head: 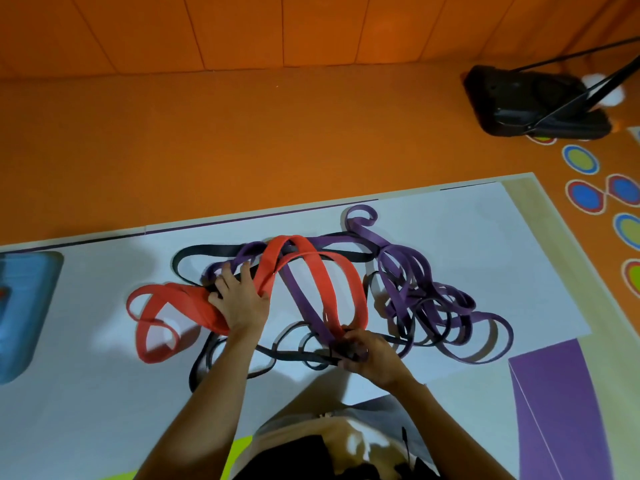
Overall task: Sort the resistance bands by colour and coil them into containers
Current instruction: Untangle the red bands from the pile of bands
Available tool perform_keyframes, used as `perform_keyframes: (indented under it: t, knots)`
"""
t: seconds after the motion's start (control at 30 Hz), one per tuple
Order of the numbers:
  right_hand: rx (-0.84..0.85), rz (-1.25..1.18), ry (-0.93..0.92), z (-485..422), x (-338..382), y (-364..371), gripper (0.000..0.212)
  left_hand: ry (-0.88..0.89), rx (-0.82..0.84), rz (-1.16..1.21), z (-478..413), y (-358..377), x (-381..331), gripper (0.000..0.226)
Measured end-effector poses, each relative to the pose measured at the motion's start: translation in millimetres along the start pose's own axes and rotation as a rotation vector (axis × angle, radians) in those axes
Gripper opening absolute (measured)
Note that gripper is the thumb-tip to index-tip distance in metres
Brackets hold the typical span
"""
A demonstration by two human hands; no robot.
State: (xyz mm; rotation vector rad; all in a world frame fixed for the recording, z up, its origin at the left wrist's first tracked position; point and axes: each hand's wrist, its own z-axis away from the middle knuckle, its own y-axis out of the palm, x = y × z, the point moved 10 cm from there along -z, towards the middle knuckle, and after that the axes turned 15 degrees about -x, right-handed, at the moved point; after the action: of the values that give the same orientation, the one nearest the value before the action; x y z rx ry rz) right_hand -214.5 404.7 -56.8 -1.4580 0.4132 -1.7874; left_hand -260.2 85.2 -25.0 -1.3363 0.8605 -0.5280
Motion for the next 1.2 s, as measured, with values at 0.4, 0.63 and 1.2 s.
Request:
perform_keyframes:
  t: [0.4, 0.63, 1.2]
  knots:
    - [-0.297, -0.339, 0.468, -12.1, -26.5, -24.7, 0.06, 0.093, 0.167, 0.356, -3.0, -3.4, -12.6, 0.045]
    - [-0.18, 0.041, 0.441, -40.0, -24.1, -19.4, 0.025, -0.235, 0.272, 0.811, 13.2, -36.9, 20.9, 0.04]
    - [-0.796, -0.308, 0.189, -102.7, 29.1, -185.1, 0.027, -0.129, 0.244, 0.832, 18.9, -37.8, 23.2, 0.036]
